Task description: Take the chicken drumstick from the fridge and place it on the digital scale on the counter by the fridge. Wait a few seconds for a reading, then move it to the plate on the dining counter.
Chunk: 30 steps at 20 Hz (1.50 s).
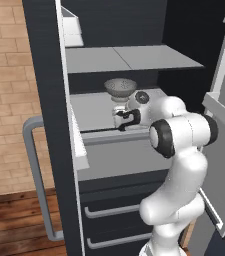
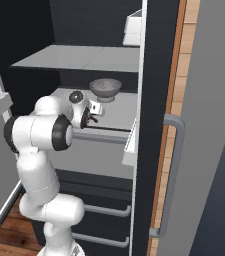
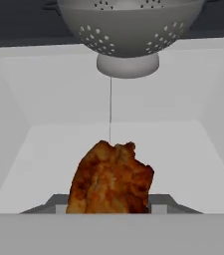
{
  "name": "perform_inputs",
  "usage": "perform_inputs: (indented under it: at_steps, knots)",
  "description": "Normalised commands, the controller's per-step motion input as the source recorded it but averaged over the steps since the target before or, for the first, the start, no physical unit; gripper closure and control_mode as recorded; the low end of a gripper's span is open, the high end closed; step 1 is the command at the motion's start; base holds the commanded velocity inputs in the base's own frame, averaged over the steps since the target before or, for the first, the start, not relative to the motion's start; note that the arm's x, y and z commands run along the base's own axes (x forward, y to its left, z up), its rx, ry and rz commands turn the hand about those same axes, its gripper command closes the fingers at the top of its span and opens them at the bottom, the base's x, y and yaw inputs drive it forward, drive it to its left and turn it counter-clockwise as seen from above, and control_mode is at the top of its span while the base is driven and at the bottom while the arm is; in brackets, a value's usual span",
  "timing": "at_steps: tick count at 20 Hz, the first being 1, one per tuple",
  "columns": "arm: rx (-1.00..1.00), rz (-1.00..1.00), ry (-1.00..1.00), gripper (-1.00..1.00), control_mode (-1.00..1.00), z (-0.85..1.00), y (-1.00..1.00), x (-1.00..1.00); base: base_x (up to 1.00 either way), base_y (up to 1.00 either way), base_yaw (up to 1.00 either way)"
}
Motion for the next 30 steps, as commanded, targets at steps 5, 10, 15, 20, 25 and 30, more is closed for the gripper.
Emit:
perform_inputs:
  at_steps: [5,10,15,20,25,30]
  knots:
    - [0.15,-0.03,-0.14,1.0,-1.0,0.9,-0.22,-1.0,0.0,0.0,0.0]
    - [0.13,-0.02,0.0,1.0,-1.0,1.0,-0.23,-1.0,0.0,0.0,0.0]
    - [0.05,-0.04,0.2,1.0,-1.0,1.0,-0.25,-1.0,0.0,0.0,0.0]
    - [0.0,-0.04,0.36,1.0,-1.0,0.99,-0.17,-0.98,0.0,0.0,0.0]
    - [0.0,0.0,0.31,1.0,-1.0,0.32,-0.04,-0.83,0.0,0.0,0.0]
    - [0.0,0.0,0.03,1.0,-1.0,-0.22,0.0,-0.58,0.0,0.0,0.0]
